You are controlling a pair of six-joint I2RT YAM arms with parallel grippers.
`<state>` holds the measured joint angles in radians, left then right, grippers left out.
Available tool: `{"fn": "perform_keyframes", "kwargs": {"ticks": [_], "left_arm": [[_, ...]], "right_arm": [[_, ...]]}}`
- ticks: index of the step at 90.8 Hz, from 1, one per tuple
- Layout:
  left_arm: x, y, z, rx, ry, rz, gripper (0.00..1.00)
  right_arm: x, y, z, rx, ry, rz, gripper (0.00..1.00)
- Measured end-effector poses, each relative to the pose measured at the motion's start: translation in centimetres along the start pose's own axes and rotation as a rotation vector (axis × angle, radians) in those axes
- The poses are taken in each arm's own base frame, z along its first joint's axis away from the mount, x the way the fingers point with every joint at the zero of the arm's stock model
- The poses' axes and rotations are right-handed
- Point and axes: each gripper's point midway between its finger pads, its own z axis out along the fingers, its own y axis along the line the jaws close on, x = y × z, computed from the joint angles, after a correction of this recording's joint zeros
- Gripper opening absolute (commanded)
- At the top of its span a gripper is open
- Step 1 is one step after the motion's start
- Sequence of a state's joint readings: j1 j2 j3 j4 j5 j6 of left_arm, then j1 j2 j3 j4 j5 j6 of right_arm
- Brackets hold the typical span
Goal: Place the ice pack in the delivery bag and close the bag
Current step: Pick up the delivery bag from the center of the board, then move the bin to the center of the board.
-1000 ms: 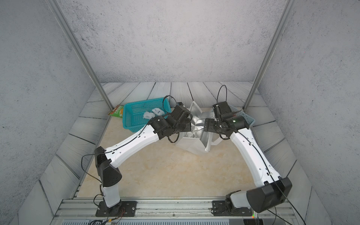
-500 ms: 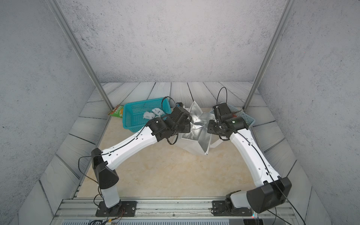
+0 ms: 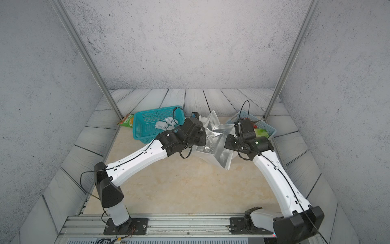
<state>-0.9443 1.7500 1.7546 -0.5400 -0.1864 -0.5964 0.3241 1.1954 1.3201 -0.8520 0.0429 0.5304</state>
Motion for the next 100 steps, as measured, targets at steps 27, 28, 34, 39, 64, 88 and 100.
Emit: {"fn": "perform_keyframes", "kwargs": {"ticks": [27, 28, 34, 39, 64, 88, 100], "left_arm": [[-4.6, 1.8, -3.5, 0.33, -0.026, 0.044, 0.93], [-4.7, 2.1, -3.6, 0.332, -0.026, 0.041, 0.95], [-5.9, 3.4, -5.7, 0.329, -0.062, 0.075, 1.0], [-6.8, 5.0, -8.2, 0.307, -0.122, 0.101, 1.0], [-6.4, 20.2, -5.3, -0.085, -0.071, 0.106, 1.0], [4.7, 29.1, 8.4, -0.258, 0.543, 0.361, 1.0], [1.1, 29.3, 10.1, -0.256, 0.533, 0.416, 1.0]], "right_arm": [[-5.1, -2.1, -5.5, 0.13, -0.278, -0.077, 0.0], [-5.2, -2.3, -5.5, 0.14, -0.28, -0.079, 0.0], [-5.1, -3.4, -5.4, 0.197, -0.276, -0.091, 0.0], [-5.1, -3.9, -5.4, 0.226, -0.272, -0.101, 0.0], [-4.7, -4.0, -3.8, 0.245, -0.211, -0.131, 0.0], [-4.3, -2.7, -2.7, 0.184, -0.144, -0.138, 0.0], [-3.8, -2.3, -2.5, 0.156, -0.118, -0.137, 0.0]]}}
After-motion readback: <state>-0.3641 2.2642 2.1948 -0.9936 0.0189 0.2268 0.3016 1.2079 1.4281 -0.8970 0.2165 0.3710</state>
